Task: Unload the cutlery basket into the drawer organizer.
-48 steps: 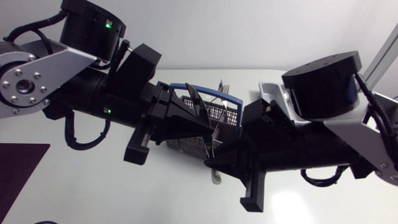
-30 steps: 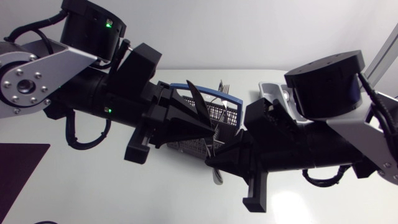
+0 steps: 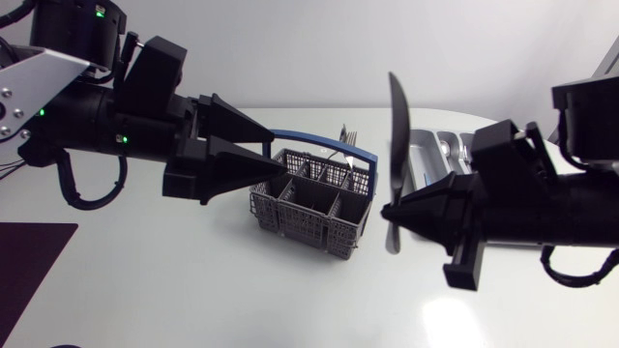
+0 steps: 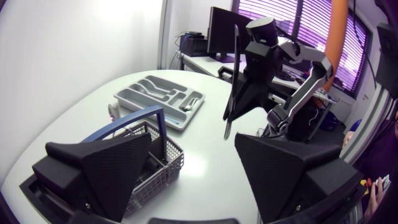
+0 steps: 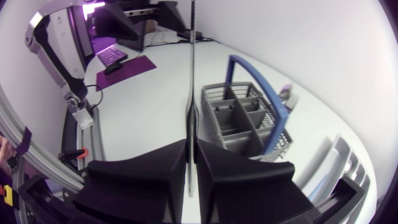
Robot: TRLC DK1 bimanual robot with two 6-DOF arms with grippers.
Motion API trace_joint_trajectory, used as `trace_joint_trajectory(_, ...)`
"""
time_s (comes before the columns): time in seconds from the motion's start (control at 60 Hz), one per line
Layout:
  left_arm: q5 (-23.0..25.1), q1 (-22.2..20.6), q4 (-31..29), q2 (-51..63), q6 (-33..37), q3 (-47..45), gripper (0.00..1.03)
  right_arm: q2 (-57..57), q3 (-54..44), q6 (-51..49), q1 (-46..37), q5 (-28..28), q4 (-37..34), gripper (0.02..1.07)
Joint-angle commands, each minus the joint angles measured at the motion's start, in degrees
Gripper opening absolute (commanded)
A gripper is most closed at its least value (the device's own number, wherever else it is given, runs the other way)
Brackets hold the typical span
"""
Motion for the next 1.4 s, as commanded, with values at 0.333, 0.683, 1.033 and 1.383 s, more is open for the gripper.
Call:
trace_joint_trajectory(0.333,-19.15,0.25,4.45,-0.17,5.85,-9.41,0.98,9.76,1.1,-13.69,-35.21,-3.89,-0.31,0.08)
trace_joint_trajectory(0.683,-24.43,1.04,7.71,0.18,6.46,-12.58,0.98,32.79,16.04,-14.66,-49.88,-0.64,3.38,0.08)
trace_joint_trajectory(1.033,-27.24,1.65,10.34,-0.26,7.43,-15.13,0.98,56.43,37.92,-12.55,-54.89,7.44,3.29,0.08)
trace_joint_trajectory(1.383,-28.12,1.92,12.8,-2.89,8.13,-18.2,0.98,68.56,45.39,-9.21,-54.45,12.01,4.61,0.08)
